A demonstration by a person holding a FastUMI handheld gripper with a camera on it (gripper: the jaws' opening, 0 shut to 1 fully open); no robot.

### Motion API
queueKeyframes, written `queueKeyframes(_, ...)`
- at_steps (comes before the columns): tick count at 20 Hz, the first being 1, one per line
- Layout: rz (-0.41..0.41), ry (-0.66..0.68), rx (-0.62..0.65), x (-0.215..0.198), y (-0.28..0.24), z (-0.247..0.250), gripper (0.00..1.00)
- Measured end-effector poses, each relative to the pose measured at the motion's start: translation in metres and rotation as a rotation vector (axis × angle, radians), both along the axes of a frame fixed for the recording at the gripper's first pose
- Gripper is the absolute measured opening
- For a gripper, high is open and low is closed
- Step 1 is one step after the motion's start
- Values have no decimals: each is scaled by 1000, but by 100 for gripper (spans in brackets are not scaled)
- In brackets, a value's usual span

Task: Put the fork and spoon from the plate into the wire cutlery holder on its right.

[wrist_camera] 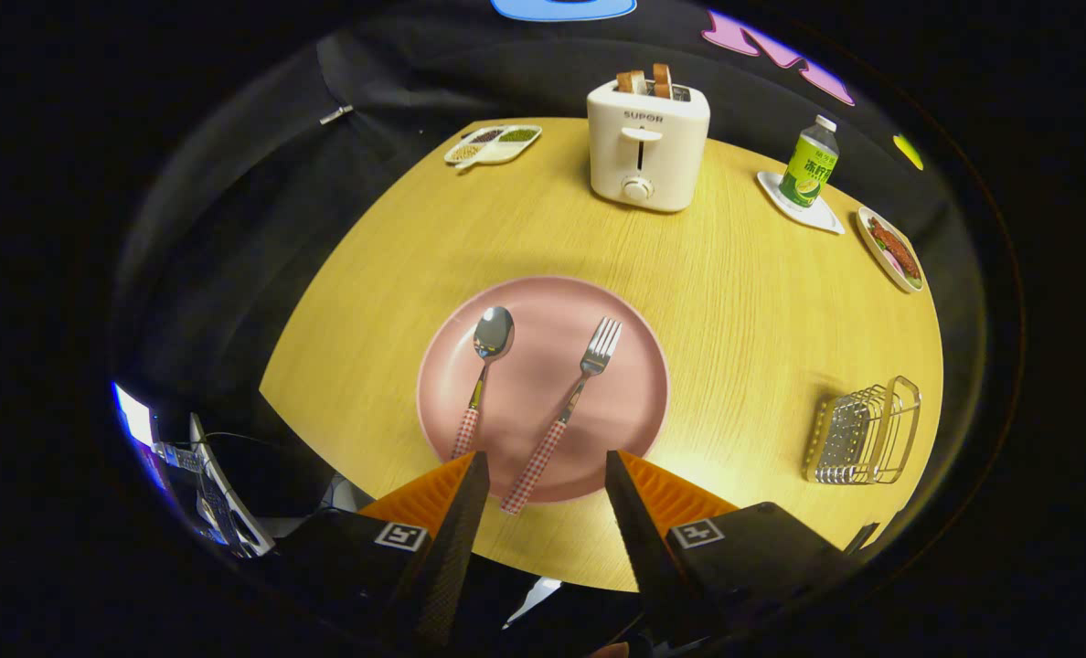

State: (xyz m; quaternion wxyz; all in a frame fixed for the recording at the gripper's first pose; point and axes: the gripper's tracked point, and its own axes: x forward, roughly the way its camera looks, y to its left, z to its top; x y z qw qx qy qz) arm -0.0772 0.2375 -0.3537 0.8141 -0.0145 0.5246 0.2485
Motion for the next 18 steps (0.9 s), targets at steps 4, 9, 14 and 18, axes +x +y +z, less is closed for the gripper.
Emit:
queueKeyframes(4,-5,48,-53,1,9,-33,73)
queueKeyframes(9,-63,119,-69,2,16,-57,47)
queueKeyframes(14,-95,163,-36,8,10,-57,15)
queueKeyframes(18,-113,150,4,10,0,-42,15)
